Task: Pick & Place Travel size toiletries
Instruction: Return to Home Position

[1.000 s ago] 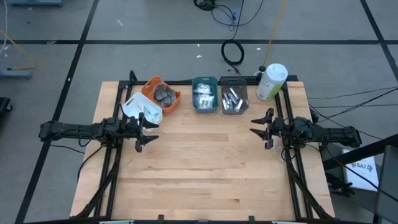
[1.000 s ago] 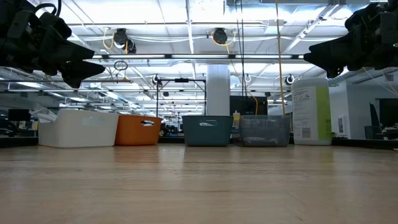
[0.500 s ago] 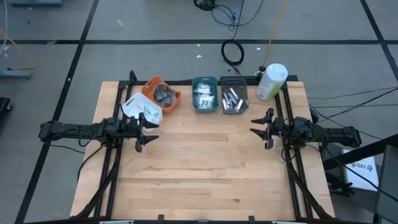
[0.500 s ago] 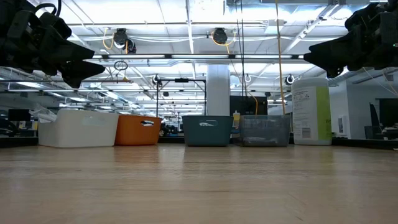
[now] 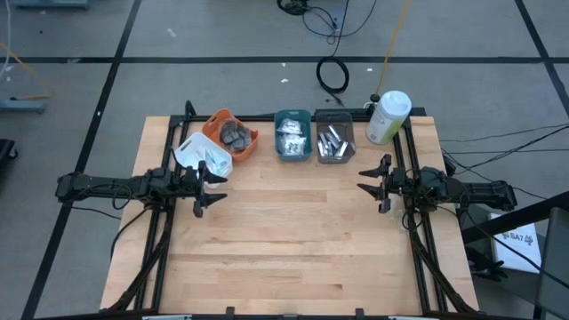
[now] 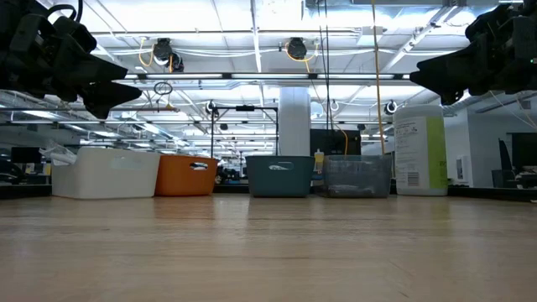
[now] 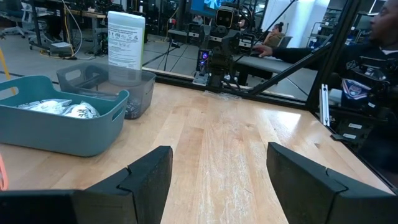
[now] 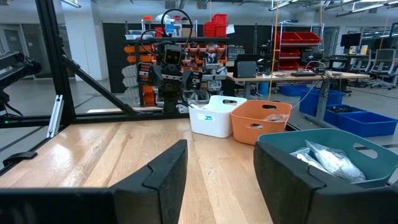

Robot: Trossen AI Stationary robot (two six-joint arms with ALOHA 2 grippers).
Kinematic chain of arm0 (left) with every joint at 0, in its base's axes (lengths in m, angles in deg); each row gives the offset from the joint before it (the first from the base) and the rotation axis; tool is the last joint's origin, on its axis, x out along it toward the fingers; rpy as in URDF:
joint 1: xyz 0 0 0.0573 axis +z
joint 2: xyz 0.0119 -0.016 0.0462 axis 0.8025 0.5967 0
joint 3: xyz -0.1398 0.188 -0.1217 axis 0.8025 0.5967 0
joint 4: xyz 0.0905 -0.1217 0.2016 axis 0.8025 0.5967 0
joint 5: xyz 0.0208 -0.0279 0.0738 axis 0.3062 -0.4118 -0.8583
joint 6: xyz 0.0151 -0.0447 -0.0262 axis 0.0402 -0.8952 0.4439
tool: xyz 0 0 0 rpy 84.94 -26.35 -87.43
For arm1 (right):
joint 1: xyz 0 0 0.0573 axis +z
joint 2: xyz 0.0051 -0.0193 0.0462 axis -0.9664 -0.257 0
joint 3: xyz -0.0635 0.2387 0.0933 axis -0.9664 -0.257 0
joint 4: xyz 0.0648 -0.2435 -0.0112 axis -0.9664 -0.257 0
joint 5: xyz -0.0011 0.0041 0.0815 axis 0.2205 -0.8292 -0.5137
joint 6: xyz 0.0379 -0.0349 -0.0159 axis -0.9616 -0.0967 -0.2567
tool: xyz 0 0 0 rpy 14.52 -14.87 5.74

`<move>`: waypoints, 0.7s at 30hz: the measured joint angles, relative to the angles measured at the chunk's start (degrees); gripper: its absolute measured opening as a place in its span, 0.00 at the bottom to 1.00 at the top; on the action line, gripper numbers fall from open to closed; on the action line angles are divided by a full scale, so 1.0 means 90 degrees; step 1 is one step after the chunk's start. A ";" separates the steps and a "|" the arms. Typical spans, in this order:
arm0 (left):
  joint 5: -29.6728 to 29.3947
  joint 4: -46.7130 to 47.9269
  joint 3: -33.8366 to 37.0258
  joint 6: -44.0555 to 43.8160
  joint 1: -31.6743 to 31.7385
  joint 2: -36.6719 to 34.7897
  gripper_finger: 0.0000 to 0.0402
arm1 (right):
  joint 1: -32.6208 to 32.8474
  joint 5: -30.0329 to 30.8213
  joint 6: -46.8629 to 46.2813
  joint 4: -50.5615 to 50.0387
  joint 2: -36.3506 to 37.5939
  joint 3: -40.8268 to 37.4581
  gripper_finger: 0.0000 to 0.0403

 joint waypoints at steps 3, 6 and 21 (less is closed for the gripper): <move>-0.0001 0.0001 0.0000 0.0000 0.0000 0.0001 0.64 | -0.0002 0.0000 0.0000 0.0000 0.0002 0.0000 0.43; 0.0000 0.0000 0.0000 0.0000 0.0000 0.0000 0.64 | -0.0002 0.0000 -0.0001 0.0000 0.0001 0.0000 0.43; 0.0000 0.0002 0.0000 0.0000 0.0000 0.0002 0.64 | -0.0001 -0.0001 -0.0002 0.0000 0.0000 0.0000 0.44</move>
